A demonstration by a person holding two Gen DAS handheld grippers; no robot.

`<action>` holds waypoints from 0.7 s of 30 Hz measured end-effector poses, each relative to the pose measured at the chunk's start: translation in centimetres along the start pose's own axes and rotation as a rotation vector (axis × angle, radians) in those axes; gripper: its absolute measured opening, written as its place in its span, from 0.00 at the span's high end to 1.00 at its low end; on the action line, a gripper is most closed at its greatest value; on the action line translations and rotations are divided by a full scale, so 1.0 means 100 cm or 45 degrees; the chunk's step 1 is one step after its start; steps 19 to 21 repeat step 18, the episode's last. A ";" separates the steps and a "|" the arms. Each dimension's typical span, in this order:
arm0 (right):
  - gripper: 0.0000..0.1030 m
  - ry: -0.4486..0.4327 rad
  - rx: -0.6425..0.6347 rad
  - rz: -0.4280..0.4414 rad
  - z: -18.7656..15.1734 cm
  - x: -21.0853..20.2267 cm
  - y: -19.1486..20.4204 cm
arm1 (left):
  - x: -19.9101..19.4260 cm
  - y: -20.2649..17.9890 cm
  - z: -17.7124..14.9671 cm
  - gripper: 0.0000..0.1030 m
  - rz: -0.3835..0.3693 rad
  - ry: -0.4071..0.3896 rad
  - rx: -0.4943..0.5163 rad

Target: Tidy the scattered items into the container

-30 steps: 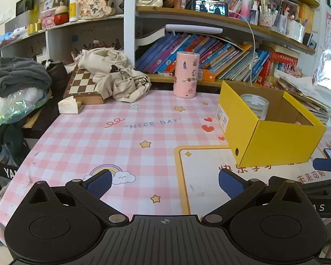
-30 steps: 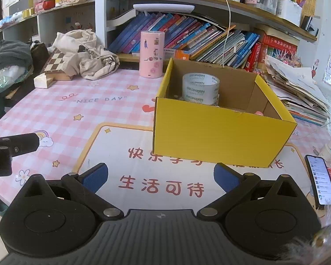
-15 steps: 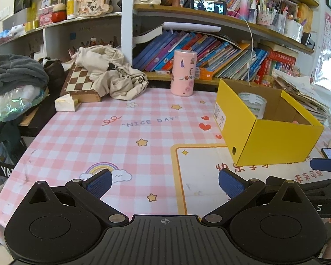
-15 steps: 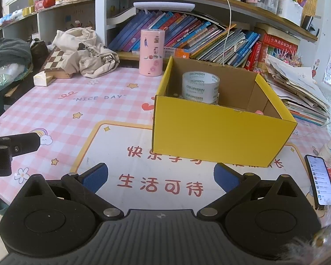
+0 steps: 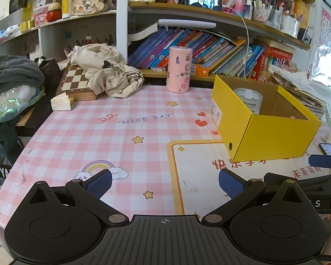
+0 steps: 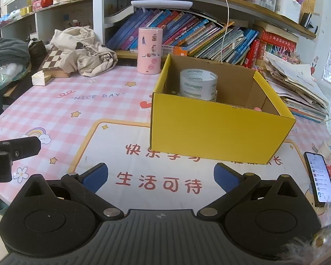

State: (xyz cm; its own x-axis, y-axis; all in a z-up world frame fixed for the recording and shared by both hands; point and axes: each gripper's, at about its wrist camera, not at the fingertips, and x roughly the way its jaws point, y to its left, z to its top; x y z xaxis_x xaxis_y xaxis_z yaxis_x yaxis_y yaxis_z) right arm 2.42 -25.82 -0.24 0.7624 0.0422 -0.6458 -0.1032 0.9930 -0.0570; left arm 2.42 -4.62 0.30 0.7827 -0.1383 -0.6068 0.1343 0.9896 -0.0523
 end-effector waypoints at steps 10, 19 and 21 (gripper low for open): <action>0.00 0.004 0.001 0.001 0.000 -0.001 0.000 | 0.000 -0.003 -0.002 0.00 0.002 0.017 0.005; 0.00 0.030 -0.009 0.021 0.000 0.003 -0.002 | 0.000 -0.004 -0.002 0.00 -0.014 0.000 -0.013; 0.00 0.030 -0.009 0.021 0.000 0.003 -0.002 | 0.000 -0.004 -0.002 0.00 -0.014 0.000 -0.013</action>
